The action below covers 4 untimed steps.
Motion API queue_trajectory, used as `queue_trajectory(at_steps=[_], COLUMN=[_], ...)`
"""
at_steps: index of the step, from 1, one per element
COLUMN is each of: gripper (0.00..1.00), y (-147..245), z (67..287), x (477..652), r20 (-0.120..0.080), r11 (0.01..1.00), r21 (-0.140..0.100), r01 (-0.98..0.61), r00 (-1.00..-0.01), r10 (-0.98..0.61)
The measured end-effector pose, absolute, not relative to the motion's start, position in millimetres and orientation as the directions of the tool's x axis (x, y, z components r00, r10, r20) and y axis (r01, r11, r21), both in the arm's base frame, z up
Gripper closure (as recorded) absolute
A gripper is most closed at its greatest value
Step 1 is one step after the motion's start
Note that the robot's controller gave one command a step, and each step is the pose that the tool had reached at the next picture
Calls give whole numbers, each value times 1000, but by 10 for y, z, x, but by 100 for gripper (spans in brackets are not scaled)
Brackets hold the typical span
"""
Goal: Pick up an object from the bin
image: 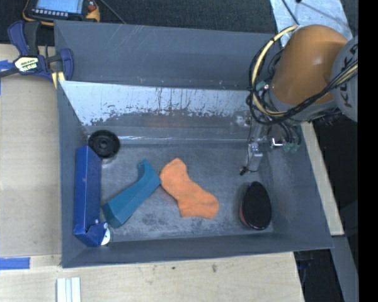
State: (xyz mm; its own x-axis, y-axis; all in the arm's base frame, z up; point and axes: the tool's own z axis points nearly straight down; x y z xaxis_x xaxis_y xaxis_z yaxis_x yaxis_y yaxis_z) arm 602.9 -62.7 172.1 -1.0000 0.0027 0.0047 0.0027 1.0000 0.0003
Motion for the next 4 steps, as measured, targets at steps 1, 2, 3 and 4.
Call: queue_trajectory(at_steps=[1, 2, 3, 4], gripper=[0, 0, 0, 0], y=[-624, -89, 147, 326], z=[1774, 1093, 922, 1116], x=[6045, 5633, 5585, 5251], r20=[-4, -7, 3, -1], r11=[1000, 998, 1000, 999], r21=[0, -1, 1, 0], r01=[1, -69, -17, 55], r00=[-1000, -998, -1000, -999], r10=[1, -69, -17, 55])
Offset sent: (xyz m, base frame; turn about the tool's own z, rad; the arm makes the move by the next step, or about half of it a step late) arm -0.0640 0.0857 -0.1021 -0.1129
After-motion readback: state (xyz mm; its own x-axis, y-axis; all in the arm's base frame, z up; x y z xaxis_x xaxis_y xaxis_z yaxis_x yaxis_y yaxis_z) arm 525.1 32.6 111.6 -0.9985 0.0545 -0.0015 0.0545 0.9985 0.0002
